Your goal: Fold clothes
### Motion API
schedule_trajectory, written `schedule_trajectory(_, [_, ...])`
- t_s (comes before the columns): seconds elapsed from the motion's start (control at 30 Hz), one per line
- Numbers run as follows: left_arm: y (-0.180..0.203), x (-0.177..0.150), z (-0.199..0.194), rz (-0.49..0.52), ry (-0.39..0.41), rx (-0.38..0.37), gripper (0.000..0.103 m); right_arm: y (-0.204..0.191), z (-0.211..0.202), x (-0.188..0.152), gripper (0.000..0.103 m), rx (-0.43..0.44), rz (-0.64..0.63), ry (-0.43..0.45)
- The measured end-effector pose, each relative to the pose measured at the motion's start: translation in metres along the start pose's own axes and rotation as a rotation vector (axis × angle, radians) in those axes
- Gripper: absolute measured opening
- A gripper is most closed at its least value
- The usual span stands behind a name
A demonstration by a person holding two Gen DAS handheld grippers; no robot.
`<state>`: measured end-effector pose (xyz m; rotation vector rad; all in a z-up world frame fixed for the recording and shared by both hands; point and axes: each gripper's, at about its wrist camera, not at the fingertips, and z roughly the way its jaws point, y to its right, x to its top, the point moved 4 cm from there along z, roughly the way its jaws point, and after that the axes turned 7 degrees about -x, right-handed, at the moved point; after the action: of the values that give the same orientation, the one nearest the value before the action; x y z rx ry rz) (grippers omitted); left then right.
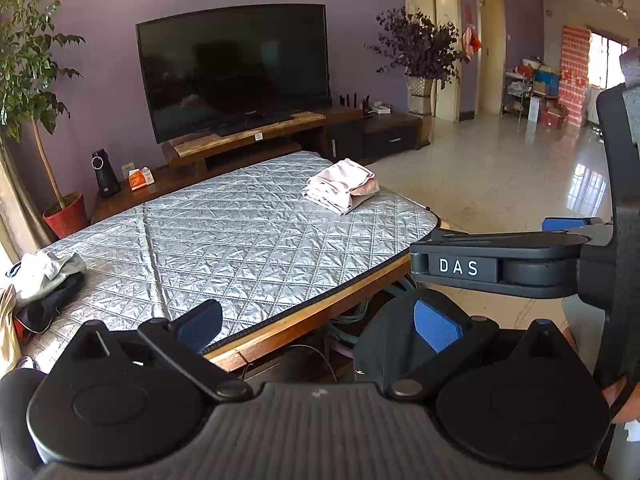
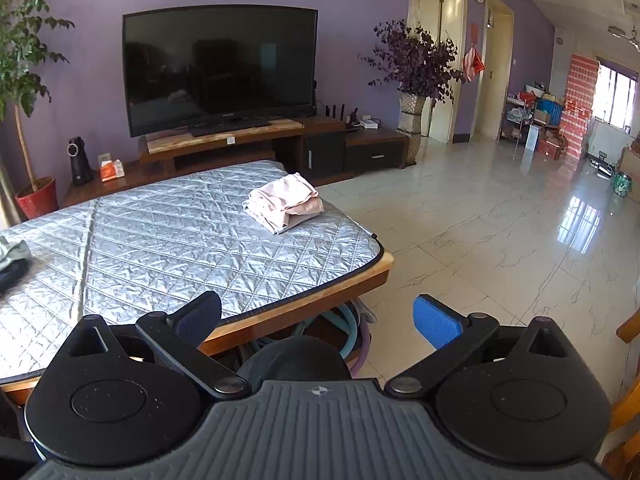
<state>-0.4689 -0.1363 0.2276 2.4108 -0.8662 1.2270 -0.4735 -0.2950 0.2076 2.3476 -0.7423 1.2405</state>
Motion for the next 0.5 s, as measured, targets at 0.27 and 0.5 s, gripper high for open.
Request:
schedule_trajectory(0.27, [0.0008, -0.0008, 0.0022, 0.002, -0.003, 0.0, 0.102, -0.0017, 0.0002, -0.0021, 0.103, 0.0, -0.007, -0.001])
schedule_trajectory(0.5, [0.0001, -0.0007, 0.0029, 0.001, -0.003, 0.0, 0.102, -0.0029, 0.0002, -0.0018, 0.103, 0.002, -0.011, -0.001])
